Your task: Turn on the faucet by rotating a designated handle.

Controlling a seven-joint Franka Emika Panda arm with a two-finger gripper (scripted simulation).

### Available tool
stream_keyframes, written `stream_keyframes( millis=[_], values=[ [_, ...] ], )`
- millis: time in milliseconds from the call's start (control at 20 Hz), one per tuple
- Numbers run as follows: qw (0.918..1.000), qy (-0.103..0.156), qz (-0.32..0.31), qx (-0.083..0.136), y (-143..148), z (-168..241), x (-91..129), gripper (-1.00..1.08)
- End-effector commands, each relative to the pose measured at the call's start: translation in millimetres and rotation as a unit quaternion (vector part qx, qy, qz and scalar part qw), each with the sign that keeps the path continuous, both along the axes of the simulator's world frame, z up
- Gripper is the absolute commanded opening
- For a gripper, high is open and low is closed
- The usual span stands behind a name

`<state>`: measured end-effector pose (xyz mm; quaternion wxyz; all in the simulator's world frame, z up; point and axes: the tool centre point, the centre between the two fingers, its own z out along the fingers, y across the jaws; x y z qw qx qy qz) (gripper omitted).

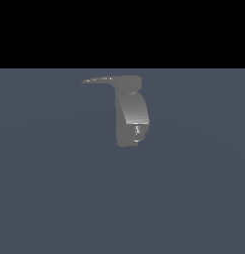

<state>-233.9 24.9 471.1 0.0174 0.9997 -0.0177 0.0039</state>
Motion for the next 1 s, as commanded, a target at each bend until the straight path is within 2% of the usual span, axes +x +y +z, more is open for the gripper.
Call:
stream_keyframes(
  millis=[0, 450, 950],
  values=[
    [0.9999, 0.000, -0.016, 0.000, 6.7, -4.8, 3.9, -1.00],
    [0.9951, -0.001, -0.099, 0.003, 40.2, -29.8, 28.7, -1.00],
    [0.9797, -0.002, -0.201, 0.007, 75.9, -60.6, 67.3, -1.00]
  ],
)
